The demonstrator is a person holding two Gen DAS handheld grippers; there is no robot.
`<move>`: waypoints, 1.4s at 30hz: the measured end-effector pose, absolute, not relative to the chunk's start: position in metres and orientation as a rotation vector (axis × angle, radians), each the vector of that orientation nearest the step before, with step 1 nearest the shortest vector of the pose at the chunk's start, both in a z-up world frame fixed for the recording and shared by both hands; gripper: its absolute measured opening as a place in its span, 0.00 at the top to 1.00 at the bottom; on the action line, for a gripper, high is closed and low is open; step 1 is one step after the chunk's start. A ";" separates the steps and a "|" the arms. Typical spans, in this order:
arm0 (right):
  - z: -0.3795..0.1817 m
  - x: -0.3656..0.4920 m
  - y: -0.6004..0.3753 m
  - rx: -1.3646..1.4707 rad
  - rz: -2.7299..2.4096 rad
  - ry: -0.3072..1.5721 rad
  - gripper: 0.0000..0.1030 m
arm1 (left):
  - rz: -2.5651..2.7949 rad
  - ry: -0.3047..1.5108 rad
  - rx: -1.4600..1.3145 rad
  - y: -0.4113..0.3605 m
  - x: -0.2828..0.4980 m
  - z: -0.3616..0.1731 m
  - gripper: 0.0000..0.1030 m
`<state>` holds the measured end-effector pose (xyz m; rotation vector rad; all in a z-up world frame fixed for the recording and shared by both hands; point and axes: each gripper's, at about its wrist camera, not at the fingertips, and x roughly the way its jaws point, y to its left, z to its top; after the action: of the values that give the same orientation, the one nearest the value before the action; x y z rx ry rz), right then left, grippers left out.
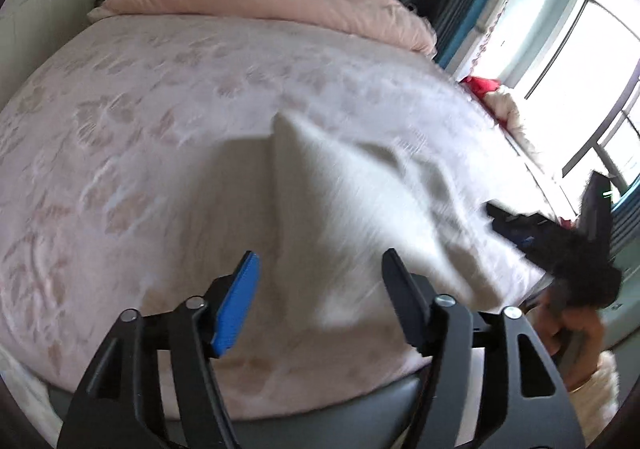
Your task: Fold small clothes
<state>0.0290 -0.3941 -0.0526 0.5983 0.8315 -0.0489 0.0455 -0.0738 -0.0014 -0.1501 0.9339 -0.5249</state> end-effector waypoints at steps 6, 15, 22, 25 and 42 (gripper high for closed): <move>-0.095 0.089 -0.390 0.522 -0.047 1.010 0.96 | -0.534 1.035 -0.073 -0.139 0.073 -0.028 0.37; -0.115 0.101 -0.423 0.545 -0.049 1.009 1.00 | -0.515 0.967 0.093 -0.160 0.056 -0.049 0.24; -0.059 0.057 -0.409 0.511 -0.067 0.845 0.87 | -0.505 0.944 0.159 -0.161 0.046 -0.047 0.18; -0.046 0.029 -0.391 0.511 -0.044 0.823 0.87 | -0.477 0.970 0.131 -0.151 0.046 -0.041 0.18; -0.037 0.010 -0.315 0.416 0.021 0.897 0.87 | -0.347 1.027 0.162 -0.095 0.027 -0.039 0.18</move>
<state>0.0103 -0.3152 -0.0367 0.4163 0.8973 0.0211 0.0266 -0.0951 -0.0393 0.1620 1.0274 -0.3470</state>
